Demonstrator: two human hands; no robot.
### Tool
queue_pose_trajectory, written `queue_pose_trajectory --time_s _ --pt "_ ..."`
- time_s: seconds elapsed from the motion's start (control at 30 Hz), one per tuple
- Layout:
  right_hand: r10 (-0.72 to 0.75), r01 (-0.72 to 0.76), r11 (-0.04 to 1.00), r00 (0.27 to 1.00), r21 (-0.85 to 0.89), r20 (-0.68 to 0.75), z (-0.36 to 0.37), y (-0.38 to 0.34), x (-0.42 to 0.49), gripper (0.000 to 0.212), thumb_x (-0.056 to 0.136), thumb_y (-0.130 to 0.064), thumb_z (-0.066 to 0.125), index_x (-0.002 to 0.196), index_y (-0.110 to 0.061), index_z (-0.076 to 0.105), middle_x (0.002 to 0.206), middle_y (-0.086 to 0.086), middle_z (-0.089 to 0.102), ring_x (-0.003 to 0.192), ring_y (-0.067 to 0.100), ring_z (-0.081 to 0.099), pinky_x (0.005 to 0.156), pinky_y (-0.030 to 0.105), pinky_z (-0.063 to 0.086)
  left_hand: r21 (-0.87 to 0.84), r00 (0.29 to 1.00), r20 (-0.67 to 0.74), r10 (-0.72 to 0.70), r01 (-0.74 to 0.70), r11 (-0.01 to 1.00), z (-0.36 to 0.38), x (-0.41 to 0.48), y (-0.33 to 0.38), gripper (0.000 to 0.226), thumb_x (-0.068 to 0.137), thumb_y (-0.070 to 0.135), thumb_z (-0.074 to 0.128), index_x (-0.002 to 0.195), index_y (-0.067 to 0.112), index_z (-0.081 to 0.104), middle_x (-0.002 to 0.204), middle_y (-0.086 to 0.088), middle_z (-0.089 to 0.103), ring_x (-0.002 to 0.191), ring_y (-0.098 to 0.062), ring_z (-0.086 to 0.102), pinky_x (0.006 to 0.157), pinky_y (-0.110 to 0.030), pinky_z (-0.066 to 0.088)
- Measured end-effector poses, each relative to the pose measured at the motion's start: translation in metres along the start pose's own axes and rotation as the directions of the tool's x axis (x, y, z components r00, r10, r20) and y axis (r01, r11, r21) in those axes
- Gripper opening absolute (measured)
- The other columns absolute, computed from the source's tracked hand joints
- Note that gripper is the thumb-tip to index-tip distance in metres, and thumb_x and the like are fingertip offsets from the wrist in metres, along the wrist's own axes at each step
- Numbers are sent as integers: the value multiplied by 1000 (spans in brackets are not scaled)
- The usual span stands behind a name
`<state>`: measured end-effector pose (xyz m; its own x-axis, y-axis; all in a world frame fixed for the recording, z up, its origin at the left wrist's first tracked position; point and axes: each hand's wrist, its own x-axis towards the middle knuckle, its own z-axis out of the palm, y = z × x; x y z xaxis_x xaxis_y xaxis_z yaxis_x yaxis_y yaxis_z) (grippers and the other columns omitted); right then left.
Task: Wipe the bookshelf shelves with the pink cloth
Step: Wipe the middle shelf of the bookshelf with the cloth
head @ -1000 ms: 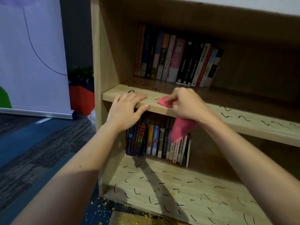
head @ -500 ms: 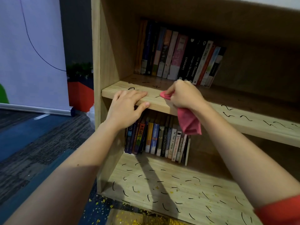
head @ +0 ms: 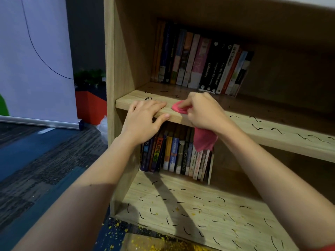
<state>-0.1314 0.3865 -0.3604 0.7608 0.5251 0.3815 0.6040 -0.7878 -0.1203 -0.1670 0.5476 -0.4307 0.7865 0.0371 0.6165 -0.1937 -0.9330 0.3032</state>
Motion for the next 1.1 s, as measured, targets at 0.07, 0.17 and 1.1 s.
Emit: queue_pose_trajectory --time_s 0.07,0.17,1.1 --pt "8 -8 1000 1000 12 17 -8 10 -7 34 88 -6 50 114 -19 68 113 -2 64 110 20 53 91 40 46 4 1000 1 4 -4 1000 1 0 -1 46 97 44 38 139 26 42 140 8 45 132 -14 32 103 -25 7" --pt "67 -67 998 997 -5 41 -11 17 7 30 87 -8 55 110 -20 70 114 -3 66 109 18 55 90 38 49 1 1000 1 1 -1 1000 1 1 -2 47 97 45 37 140 26 42 141 9 45 132 -14 31 104 -25 6" --pt "-47 47 999 999 -14 -5 7 -9 12 28 91 -17 50 108 -25 70 99 -6 59 110 23 49 87 39 44 3 1000 16 -5 5 1000 1 0 -1 49 98 44 35 142 25 38 141 7 44 133 -15 29 106 -27 5"
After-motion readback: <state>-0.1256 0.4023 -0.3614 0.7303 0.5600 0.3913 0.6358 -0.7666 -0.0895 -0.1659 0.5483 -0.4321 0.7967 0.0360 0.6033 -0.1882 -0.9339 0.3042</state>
